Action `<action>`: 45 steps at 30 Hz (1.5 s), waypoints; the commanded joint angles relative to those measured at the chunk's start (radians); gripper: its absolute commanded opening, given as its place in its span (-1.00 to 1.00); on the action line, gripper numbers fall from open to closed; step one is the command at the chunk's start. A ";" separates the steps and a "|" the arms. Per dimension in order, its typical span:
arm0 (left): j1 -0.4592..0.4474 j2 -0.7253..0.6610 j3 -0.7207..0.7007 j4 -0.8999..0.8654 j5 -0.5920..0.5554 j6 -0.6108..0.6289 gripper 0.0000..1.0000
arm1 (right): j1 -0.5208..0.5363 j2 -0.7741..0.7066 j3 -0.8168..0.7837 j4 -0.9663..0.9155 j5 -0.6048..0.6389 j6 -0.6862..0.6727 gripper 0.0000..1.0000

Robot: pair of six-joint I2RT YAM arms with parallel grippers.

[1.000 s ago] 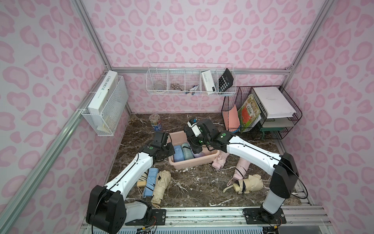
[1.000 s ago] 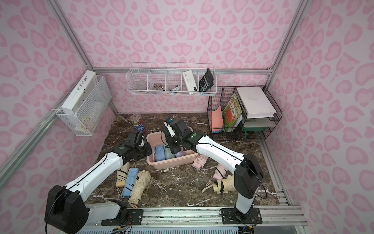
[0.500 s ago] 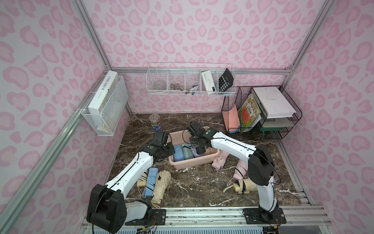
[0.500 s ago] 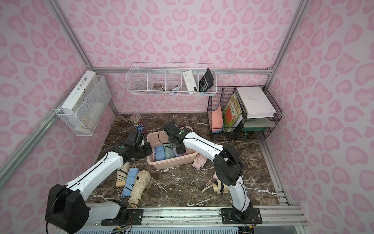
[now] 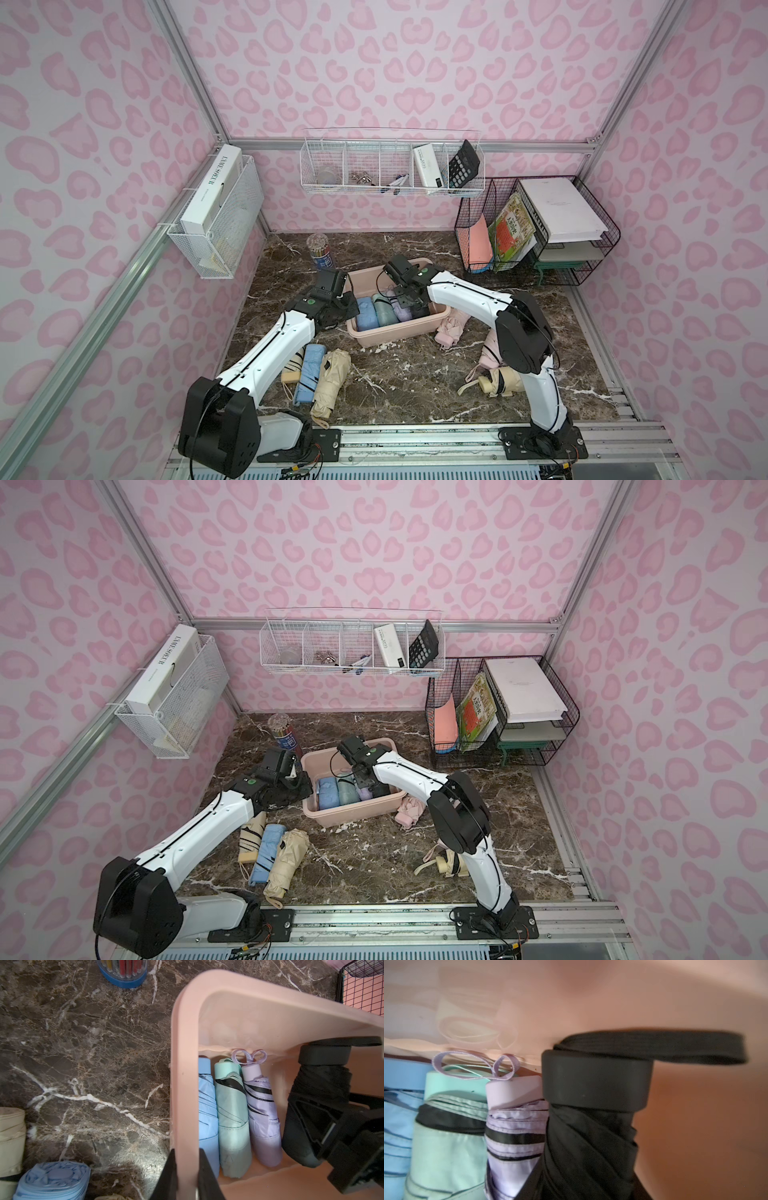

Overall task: Put the umbrella into the storage box
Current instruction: Place the umbrella in the storage box, then adjust the umbrella at the center of the board.

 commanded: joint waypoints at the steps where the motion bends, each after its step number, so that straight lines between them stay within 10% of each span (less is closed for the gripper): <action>1: -0.001 -0.008 0.005 -0.007 0.018 0.010 -1.00 | 0.001 -0.010 -0.005 0.063 0.021 -0.011 0.01; 19: -0.001 -0.006 0.018 -0.021 0.012 0.020 -0.98 | 0.007 -0.369 -0.216 0.219 -0.019 -0.127 0.22; 31: -0.001 -0.072 0.062 -0.093 -0.043 0.020 0.22 | 0.008 -0.556 -0.397 0.325 -0.067 -0.166 0.23; 45: -0.001 -0.389 0.002 -0.343 -0.135 -0.113 0.42 | 0.021 -0.666 -0.573 0.470 -0.256 -0.301 0.24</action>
